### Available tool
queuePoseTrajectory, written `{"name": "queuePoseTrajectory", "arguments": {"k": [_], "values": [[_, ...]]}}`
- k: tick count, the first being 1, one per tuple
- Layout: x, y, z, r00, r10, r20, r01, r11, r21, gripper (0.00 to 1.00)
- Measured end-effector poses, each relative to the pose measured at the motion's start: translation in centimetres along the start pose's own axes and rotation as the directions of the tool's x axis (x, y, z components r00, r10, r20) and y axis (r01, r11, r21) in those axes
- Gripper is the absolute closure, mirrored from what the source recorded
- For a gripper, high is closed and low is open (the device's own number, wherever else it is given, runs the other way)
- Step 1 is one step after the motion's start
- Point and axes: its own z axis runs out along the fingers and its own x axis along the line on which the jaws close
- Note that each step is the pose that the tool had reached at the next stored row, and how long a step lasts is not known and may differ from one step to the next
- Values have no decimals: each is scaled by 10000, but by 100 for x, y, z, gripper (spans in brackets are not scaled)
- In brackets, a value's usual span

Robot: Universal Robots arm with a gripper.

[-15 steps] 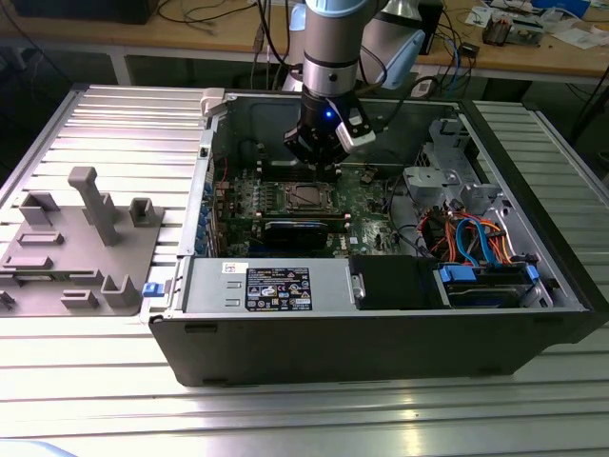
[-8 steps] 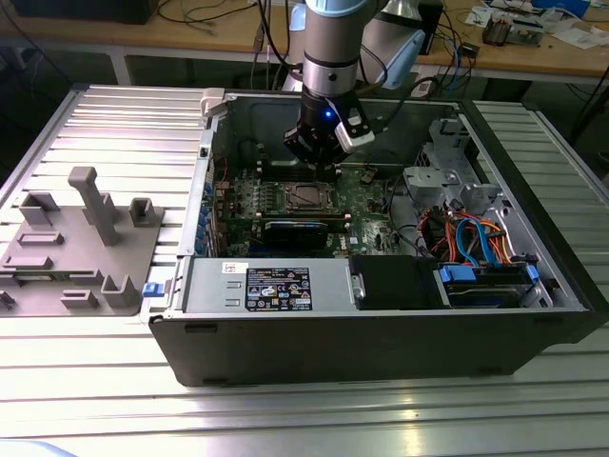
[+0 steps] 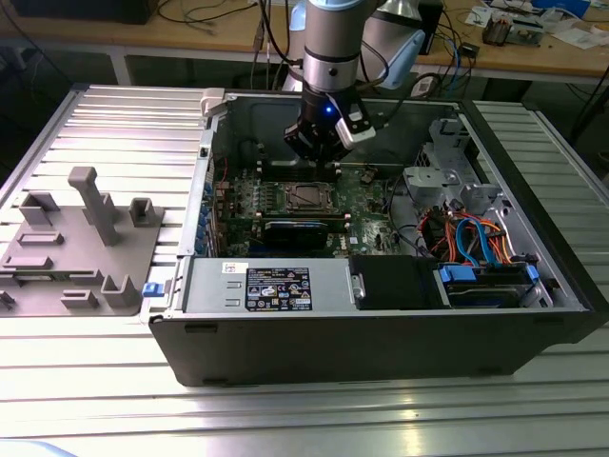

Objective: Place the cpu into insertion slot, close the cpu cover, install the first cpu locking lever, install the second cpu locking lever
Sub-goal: 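Install the second cpu locking lever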

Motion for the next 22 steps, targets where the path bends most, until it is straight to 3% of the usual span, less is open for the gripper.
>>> {"name": "queuePoseTrajectory", "arguments": {"k": [11, 19, 22], "values": [[-2, -89, 4, 10000, 0, -19, 0, 10000, 2, 89], [-3, -92, 3, 10000, -1, -20, 1, 10000, 3, 89], [-4, -91, -40, 10000, -3, -20, 3, 10000, 18, 89]]}}
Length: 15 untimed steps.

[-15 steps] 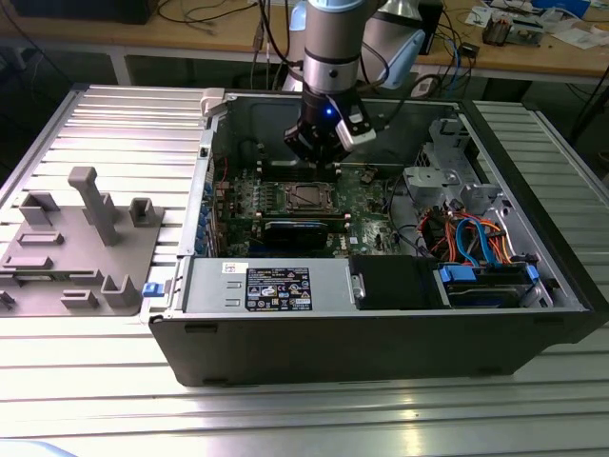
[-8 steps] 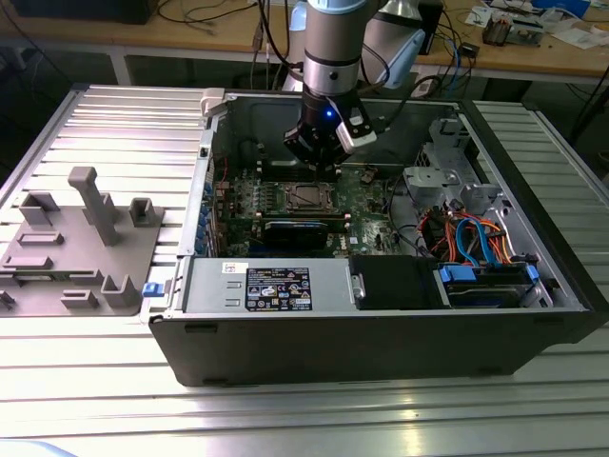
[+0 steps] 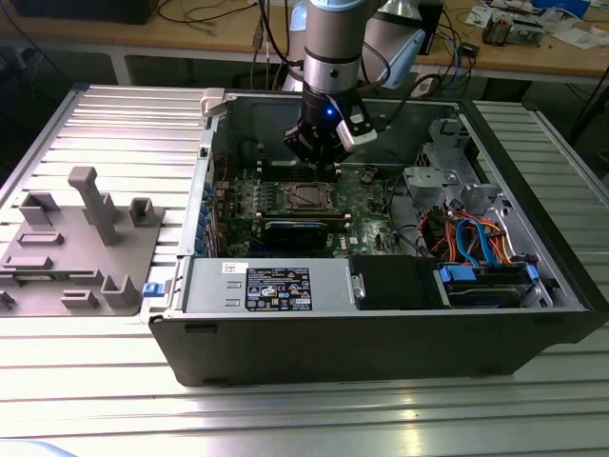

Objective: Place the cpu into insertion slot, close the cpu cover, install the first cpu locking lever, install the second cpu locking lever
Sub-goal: 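Install the second cpu locking lever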

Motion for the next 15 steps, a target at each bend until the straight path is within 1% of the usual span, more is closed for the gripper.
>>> {"name": "queuePoseTrajectory", "arguments": {"k": [2, 8, 15], "values": [[0, 1, -12, 10000, 1, 1, -1, 10000, 6, 89], [0, -14, -12, 10000, 1, -3, -1, 10000, 8, 89], [-3, -99, -11, 10000, 2, -19, -2, 10000, 8, 89]]}}
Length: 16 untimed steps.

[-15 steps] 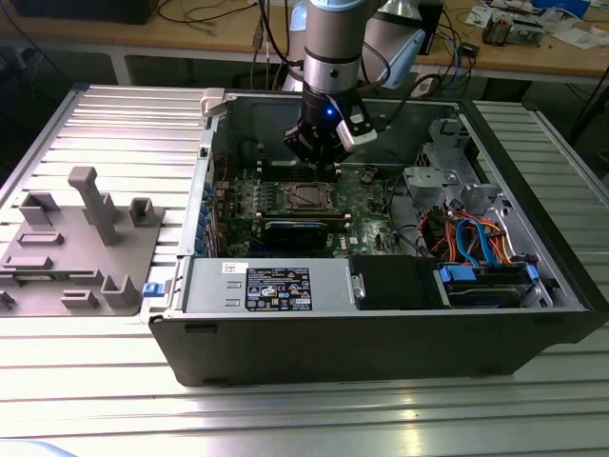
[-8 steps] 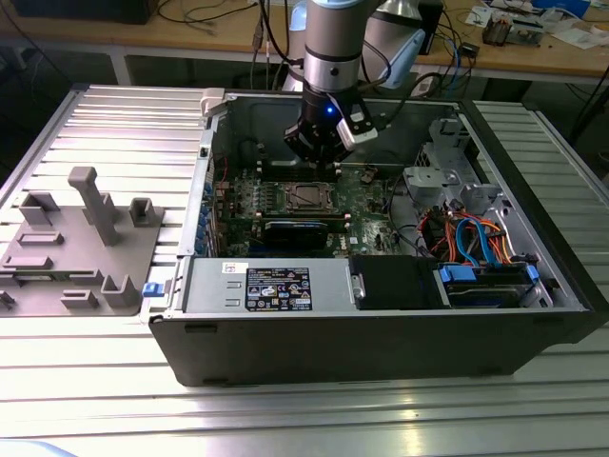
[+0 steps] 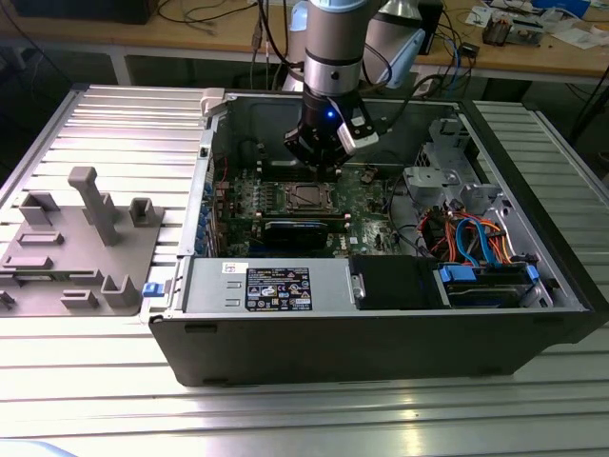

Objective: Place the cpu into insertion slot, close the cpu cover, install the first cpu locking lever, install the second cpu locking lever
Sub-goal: 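Install the second cpu locking lever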

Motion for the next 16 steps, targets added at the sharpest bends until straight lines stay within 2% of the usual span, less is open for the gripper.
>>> {"name": "queuePoseTrajectory", "arguments": {"k": [3, 6, 11, 16], "values": [[-2, -42, 0, 10000, 0, -5, 0, 10000, 0, 89], [-1, -56, -5, 10000, 2, -6, -2, 10000, 2, 89], [-3, -57, -44, 10000, 1, -5, -1, 10000, 0, 89], [-3, -58, -45, 10000, 1, -6, -1, 10000, 0, 89]]}}
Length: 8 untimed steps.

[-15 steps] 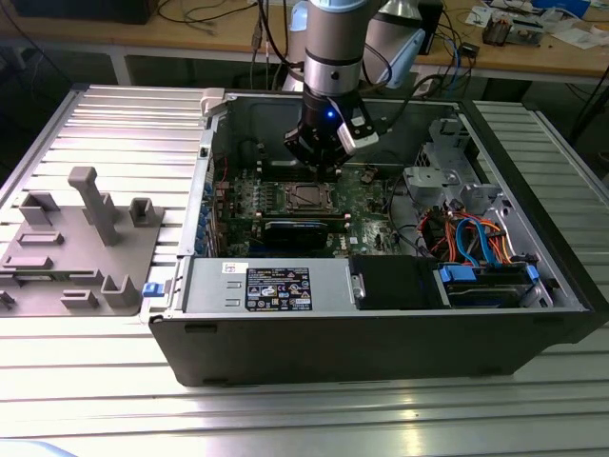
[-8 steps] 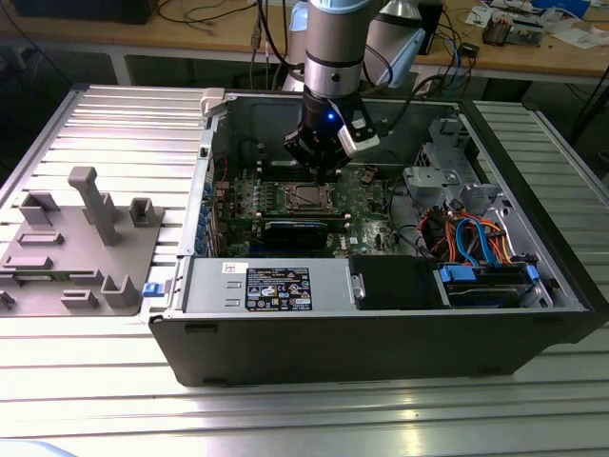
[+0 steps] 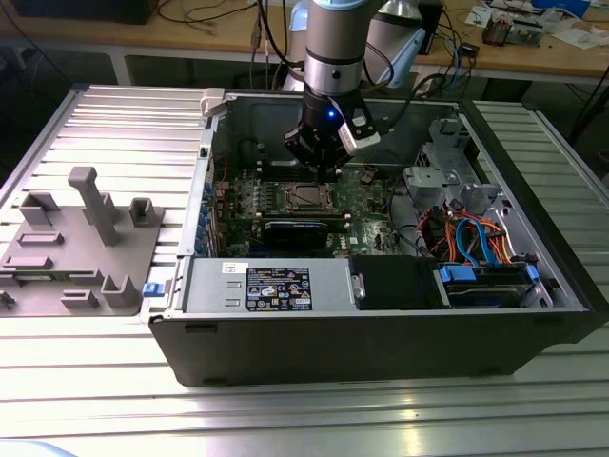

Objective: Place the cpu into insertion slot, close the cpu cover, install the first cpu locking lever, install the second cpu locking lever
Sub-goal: 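Install the second cpu locking lever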

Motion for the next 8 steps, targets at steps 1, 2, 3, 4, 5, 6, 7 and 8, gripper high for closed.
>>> {"name": "queuePoseTrajectory", "arguments": {"k": [1, 2, 3, 4, 5, 6, 7, 8], "values": [[0, 0, 0, 10000, 0, 0, 0, 10000, 0, 89], [0, 0, 0, 10000, 0, 0, 0, 10000, 0, 89], [0, -1, 0, 10000, 0, 1, 0, 10000, 0, 89], [0, -1, 0, 10000, 0, 0, 0, 10000, 0, 89], [0, -1, 0, 10000, 0, 0, 0, 10000, 0, 89], [0, -1, 0, 10000, 0, 1, 0, 10000, 0, 89], [0, -1, 0, 10000, 0, 0, 0, 10000, 0, 89], [0, -2, 0, 10000, 0, 0, 0, 10000, 0, 89]]}}
